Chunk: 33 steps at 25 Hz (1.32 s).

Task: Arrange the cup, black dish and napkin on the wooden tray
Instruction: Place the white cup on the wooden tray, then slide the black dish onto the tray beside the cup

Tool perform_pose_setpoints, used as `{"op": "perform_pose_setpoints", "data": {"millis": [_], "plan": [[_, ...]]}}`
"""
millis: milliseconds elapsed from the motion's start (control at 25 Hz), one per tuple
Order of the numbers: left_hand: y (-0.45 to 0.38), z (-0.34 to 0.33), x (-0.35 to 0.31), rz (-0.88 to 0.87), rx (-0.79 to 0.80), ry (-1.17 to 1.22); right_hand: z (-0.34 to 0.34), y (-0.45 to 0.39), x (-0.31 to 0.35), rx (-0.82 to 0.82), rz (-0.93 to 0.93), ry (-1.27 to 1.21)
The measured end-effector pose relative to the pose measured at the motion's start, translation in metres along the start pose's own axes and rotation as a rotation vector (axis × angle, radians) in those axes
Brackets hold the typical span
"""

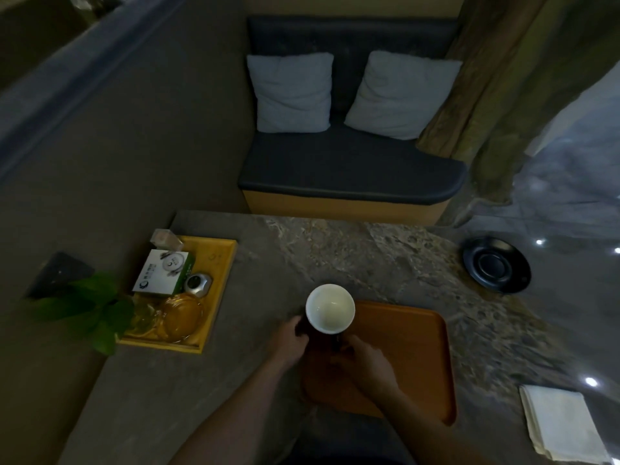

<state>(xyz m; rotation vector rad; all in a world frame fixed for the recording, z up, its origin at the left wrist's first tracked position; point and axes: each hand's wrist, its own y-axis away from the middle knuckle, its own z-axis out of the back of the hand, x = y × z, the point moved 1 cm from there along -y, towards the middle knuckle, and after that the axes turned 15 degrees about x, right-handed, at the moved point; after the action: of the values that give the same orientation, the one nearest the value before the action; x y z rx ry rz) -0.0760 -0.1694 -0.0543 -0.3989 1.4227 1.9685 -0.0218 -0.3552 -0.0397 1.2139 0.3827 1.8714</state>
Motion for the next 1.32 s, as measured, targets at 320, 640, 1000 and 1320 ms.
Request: {"op": "perform_pose_setpoints", "data": {"millis": [320,640,1000,1320], "plan": [[0.061,-0.050,0.002,0.006,0.011,-0.200,0.048,0.068,-0.061,0.074,-0.087,0.547],[0.104,-0.108,-0.075,-0.074,0.158,-0.603,0.106,0.162,-0.138,0.008,-0.107,0.372],[0.125,-0.179,-0.174,-0.202,0.173,-0.997,0.166,0.246,-0.234,-0.074,-0.178,0.441],[0.107,-0.197,-0.249,-0.298,0.182,-1.060,0.216,0.279,-0.277,-0.151,-0.285,0.459]]}}
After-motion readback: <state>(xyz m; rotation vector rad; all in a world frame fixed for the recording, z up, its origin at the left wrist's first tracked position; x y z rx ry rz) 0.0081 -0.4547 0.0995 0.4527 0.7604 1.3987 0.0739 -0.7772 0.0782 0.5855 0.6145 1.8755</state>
